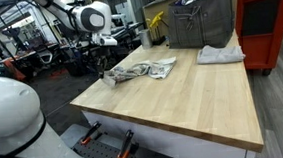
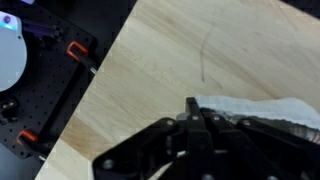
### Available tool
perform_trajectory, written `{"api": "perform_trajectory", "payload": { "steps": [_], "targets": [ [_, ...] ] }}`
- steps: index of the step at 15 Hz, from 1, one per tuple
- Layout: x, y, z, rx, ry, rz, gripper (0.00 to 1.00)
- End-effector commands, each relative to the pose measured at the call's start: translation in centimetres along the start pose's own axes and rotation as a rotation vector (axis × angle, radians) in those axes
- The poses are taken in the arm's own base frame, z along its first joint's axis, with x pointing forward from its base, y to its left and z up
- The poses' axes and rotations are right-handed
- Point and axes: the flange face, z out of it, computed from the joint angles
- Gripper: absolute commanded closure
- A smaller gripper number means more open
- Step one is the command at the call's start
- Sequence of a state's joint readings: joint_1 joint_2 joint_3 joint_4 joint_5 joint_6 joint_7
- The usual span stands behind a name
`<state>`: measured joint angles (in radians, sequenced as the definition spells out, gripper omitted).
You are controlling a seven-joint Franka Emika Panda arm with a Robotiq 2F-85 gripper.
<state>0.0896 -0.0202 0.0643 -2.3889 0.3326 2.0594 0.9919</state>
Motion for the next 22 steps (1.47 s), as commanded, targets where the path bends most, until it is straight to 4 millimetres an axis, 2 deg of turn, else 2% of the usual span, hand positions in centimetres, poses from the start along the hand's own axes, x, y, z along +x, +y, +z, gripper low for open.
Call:
{"api": "perform_trajectory", "payload": {
  "steps": [1, 4, 8, 16, 21, 22],
  "targets": [
    [-3.7, 0.9, -1.3, -0.006, -0.072, -0.192, 1.0],
    [-6.0, 0.6, -1.6, -0.042, -0.127, -0.353, 1.0],
    [-7.8, 0.9, -1.8, -0.094, -0.188, -0.522, 1.0],
    [-9.3, 1.6, -1.8, -0.192, -0.308, -0.715, 1.0],
    [-10.2, 1.6, -2.8, -0.197, -0.369, -0.807, 1.0],
    [-10.3, 1.5, -3.0, -0.197, -0.362, -0.814, 0.73]
  ]
}}
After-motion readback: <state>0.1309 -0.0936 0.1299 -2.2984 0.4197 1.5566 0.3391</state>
